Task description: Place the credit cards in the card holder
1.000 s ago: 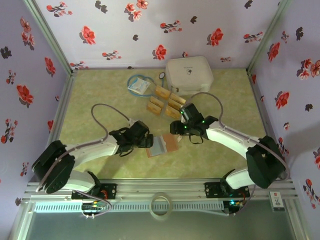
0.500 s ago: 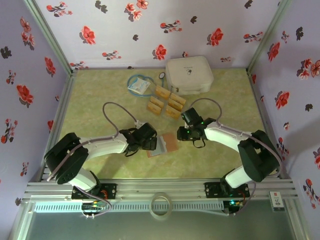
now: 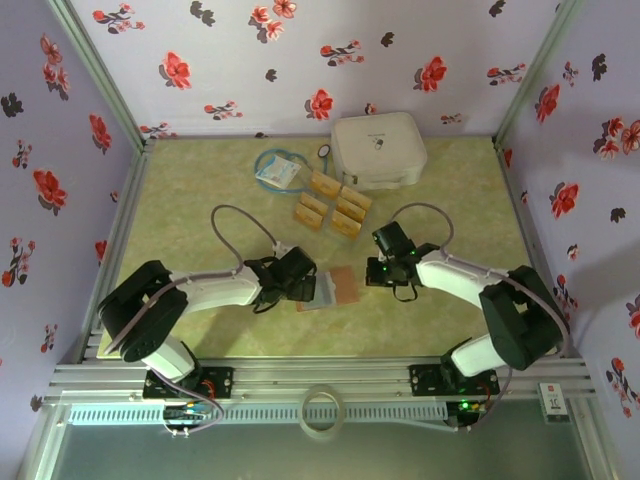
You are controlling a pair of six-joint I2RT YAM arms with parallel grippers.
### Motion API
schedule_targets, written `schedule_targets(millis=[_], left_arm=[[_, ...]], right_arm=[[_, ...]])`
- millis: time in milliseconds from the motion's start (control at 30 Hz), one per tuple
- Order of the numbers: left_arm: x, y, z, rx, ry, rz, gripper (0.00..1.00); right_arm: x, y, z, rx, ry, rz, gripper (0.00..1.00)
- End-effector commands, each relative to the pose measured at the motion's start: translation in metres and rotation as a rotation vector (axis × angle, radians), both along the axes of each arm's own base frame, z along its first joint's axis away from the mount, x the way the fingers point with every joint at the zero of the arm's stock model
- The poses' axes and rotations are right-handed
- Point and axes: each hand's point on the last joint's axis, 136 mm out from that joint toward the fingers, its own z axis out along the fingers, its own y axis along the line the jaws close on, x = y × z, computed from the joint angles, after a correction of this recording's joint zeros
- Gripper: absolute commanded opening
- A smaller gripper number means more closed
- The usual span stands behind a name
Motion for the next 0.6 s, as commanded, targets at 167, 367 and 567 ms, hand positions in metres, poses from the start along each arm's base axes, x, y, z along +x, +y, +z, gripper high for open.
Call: schedule_targets(millis=[167, 367, 567], left_arm=[[0.002, 0.013, -0.012, 0.095, 0.013, -0.024, 1.00], [0.006, 0.013, -0.010, 0.092, 0.006, -0.030, 1.00], [0.011, 0.005, 0.003, 0.066, -0.002, -0.048, 1.00]], right_arm=[[-0.007, -0.024, 0.001, -0.016, -0.027, -0.109, 0.00], [-0.006, -0.023, 0.007, -0.005, -0.039, -0.114, 0.08], [0.002, -0.027, 0.032, -0.017, -0.092, -0.101, 0.57]])
